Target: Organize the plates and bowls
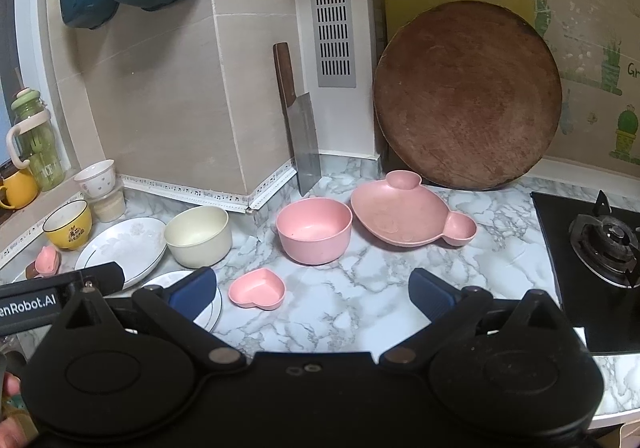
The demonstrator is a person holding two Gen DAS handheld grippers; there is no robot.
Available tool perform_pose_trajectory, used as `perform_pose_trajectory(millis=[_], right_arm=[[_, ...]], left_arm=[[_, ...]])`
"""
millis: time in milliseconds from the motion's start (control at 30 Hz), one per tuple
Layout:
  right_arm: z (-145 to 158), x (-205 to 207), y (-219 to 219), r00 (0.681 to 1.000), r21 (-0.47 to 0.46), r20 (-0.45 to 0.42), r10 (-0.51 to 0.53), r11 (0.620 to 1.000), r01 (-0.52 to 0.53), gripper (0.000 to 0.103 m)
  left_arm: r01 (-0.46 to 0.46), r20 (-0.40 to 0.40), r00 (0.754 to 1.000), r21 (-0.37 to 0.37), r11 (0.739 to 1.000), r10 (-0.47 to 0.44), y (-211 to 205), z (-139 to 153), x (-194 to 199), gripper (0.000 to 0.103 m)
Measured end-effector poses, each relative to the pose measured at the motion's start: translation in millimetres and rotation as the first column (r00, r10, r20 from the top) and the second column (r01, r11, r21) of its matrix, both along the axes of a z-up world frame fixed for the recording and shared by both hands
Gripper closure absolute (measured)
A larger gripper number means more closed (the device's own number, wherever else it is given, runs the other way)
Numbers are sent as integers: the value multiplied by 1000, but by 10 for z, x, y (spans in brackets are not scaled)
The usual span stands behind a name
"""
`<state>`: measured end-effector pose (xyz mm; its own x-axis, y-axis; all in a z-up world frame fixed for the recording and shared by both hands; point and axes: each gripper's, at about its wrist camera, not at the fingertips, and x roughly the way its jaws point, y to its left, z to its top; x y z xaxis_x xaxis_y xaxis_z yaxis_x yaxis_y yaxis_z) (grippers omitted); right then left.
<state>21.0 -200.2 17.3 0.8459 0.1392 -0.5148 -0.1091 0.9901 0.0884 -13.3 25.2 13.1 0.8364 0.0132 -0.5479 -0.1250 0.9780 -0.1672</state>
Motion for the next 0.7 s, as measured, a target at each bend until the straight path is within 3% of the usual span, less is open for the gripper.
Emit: perform_pose_trajectory(millis=[433, 567, 700], right_arm=[[-2, 244, 358, 995, -25, -30, 90, 996, -91, 0], [58, 447, 558, 985, -44, -12, 170, 984, -170, 0], [86, 708, 746, 947, -23, -19, 321, 947, -321, 0]], left_arm=[[-77, -16, 997, -16, 997, 77, 375, -71, 68, 0], [-132, -3, 991, -5, 991, 132, 574, -69, 208, 0], [-222, -19, 975, -13, 975, 222, 833, -72, 369, 0]])
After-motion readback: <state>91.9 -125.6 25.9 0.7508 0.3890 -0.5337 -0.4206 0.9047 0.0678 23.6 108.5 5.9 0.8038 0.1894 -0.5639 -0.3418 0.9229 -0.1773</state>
